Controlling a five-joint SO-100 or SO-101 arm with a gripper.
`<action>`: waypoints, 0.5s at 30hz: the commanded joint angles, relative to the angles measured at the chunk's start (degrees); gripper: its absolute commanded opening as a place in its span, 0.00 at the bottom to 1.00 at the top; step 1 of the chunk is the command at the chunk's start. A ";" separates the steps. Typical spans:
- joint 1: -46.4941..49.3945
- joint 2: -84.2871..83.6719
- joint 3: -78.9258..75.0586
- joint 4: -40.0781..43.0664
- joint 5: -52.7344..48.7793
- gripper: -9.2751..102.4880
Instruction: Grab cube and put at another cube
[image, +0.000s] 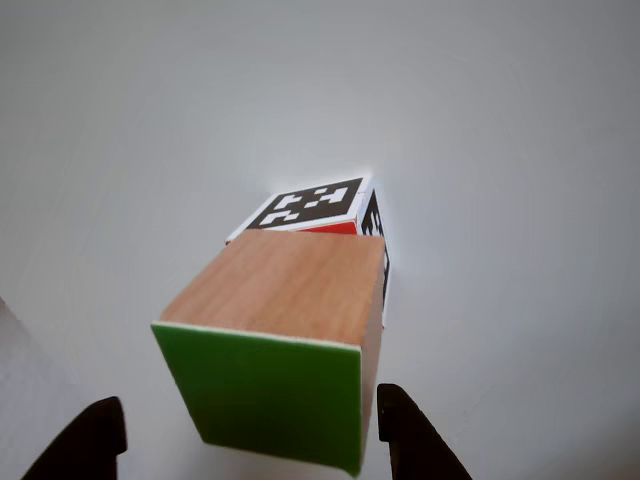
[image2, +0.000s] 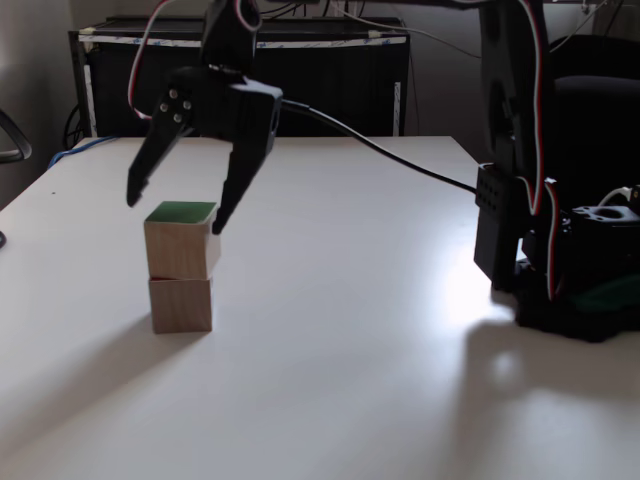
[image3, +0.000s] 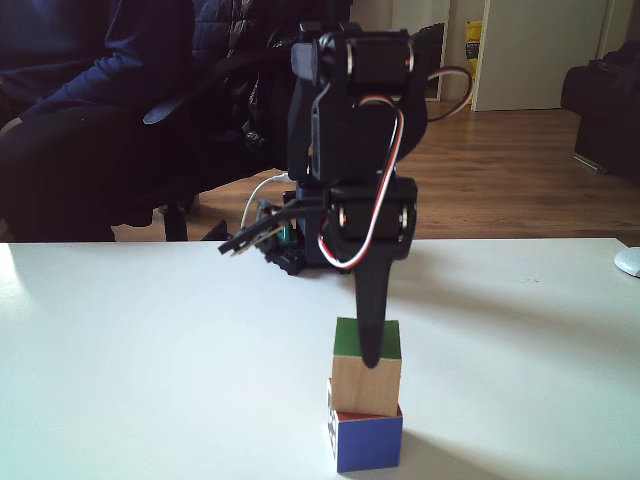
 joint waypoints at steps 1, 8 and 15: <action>-1.23 2.90 -3.34 3.78 0.35 0.45; -7.21 31.03 6.86 10.81 1.41 0.45; -5.19 78.40 20.92 10.63 -7.82 0.43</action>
